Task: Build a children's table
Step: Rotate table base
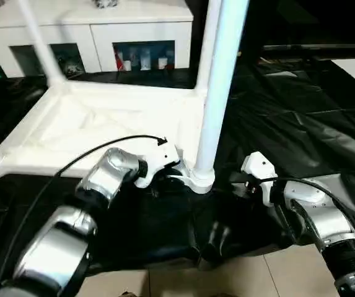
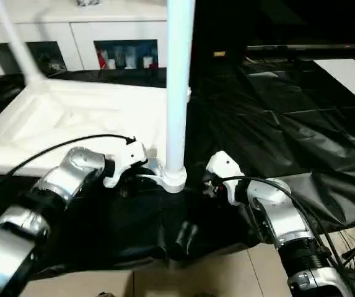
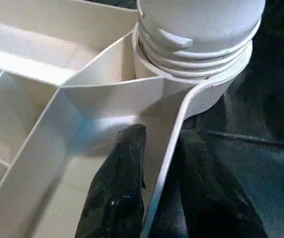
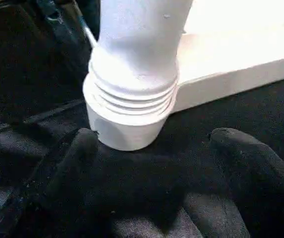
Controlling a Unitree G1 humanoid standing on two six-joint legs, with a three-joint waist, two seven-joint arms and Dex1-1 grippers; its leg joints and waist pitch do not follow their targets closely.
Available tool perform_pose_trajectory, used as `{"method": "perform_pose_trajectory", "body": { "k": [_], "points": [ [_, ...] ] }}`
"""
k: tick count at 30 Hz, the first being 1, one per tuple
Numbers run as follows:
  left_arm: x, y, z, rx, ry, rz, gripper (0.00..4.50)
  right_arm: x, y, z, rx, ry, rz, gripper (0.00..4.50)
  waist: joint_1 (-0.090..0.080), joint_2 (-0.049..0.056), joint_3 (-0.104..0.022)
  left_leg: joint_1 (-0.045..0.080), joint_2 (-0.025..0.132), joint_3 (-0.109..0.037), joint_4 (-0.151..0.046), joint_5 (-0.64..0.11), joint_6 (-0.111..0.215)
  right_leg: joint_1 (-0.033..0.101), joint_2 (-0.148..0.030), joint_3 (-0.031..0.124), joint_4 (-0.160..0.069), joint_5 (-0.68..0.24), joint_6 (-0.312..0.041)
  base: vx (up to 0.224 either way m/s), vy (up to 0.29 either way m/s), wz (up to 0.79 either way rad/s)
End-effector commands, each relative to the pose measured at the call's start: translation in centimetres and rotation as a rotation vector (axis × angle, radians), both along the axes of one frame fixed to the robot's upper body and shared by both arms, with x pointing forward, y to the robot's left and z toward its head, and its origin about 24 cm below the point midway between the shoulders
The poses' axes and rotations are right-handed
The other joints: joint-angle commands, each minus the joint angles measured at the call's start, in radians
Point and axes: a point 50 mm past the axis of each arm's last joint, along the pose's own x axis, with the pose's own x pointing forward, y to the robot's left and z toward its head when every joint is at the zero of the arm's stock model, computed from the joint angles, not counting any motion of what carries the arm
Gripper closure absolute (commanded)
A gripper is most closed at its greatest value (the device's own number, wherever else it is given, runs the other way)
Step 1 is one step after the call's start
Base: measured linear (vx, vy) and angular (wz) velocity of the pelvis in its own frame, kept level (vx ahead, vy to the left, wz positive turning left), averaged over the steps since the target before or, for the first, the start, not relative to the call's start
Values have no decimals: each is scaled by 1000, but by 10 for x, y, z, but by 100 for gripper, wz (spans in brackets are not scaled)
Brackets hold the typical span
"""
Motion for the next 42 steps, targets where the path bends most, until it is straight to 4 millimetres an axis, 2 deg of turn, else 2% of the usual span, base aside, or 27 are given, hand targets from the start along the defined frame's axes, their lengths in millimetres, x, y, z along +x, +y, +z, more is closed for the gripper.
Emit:
{"method": "perform_pose_trajectory", "body": {
  "k": [1, 3, 6, 13, 18, 20, 22, 24, 28, 33, 35, 39, 40, 42],
  "points": [
    [-6, 12, -19, 15, 75, 109, 369, 5, -1, 6, 11, -23, -19, 46, 7, -9, -67, 16, 30, -21, -81, -309, 52, 47, -38, 15, -81, -279, -251, 0, 0, 0],
    [-7, 11, -20, 1, 90, 212, 370, 9, -2, 5, 10, -12, -69, 46, 3, -11, -67, 14, 29, -21, -82, -309, 48, 46, -38, 14, -82, -301, -240, 0, 0, 0],
    [-9, 8, -22, -5, 95, 268, 370, 10, -1, 5, 9, -19, -68, 46, 1, -12, -68, 13, 30, -21, -80, -302, 50, 46, -37, 14, -81, -293, -239, 0, 0, 0],
    [-12, -2, -21, -43, 87, 314, 373, 10, -1, 5, 1, -25, -71, 46, -2, -14, -68, 9, 25, -19, -79, -293, 67, 44, -34, 13, -88, -305, -224, 0, 0, 0],
    [-21, -19, -14, -104, 38, 183, 373, 10, -3, 4, -12, -27, -67, 46, -1, -11, -70, 9, 27, -20, -80, -285, 74, 44, -34, 13, -87, -284, -226, 0, 0, 0],
    [-22, -21, -13, -118, 36, 166, 318, 9, -3, 3, -14, -26, -66, 46, 1, -9, -73, 10, 29, -20, -79, -264, 80, 45, -34, 13, -84, -246, -234, 0, 0, 0],
    [-27, -24, -8, -129, 42, 80, 301, 9, -4, 4, -24, -27, -60, 46, 7, -7, -76, 11, 28, -16, -76, -226, 94, 47, -34, 13, -78, -172, -257, 0, 0, 0],
    [-26, -22, -8, -111, 31, 74, 296, 9, -4, 4, -25, -27, -57, 46, 10, -6, -77, 12, 29, -15, -75, -201, 106, 47, -32, 12, -74, -125, -270, 0, 0, 0],
    [-21, -16, -1, -94, -18, 59, 259, 8, -3, 3, -26, -24, -45, 46, 11, -4, -76, 12, 30, -16, -76, -196, 108, 51, -35, 10, -72, -108, -279, 0, 0, 0],
    [-18, -9, 9, -75, -67, -23, 259, 5, -2, 2, -25, -15, -23, 46, 11, -4, -77, 14, 30, -17, -76, -203, 100, 52, -36, 11, -71, -116, -276, 0, 0, 0],
    [-13, -2, 14, -34, -88, -45, 259, 4, -1, 2, -22, -9, -7, 46, 10, -1, -77, 15, 29, -15, -76, -204, 98, 50, -33, 11, -70, -108, -276, 0, 0, 0],
    [-8, -1, 22, -47, -95, -60, 259, 3, -1, 1, -26, -4, 2, 46, 13, 0, -77, 18, 31, -15, -76, -209, 85, 52, -36, 11, -68, -100, -286, 0, 0, 0],
    [-8, -1, 24, -50, -96, -68, 259, 2, -1, 0, -26, -3, 3, 46, 14, 4, -77, 18, 31, -16, -77, -205, 85, 52, -36, 11, -67, -95, -288, 0, 0, 0],
    [-5, -2, 26, -54, -97, -79, 259, 1, -1, 0, -26, -1, 6, 46, 15, 2, -77, 17, 30, -15, -76, -204, 85, 54, -35, 11, -67, -81, -292, 0, 0, 0]
  ]
}}
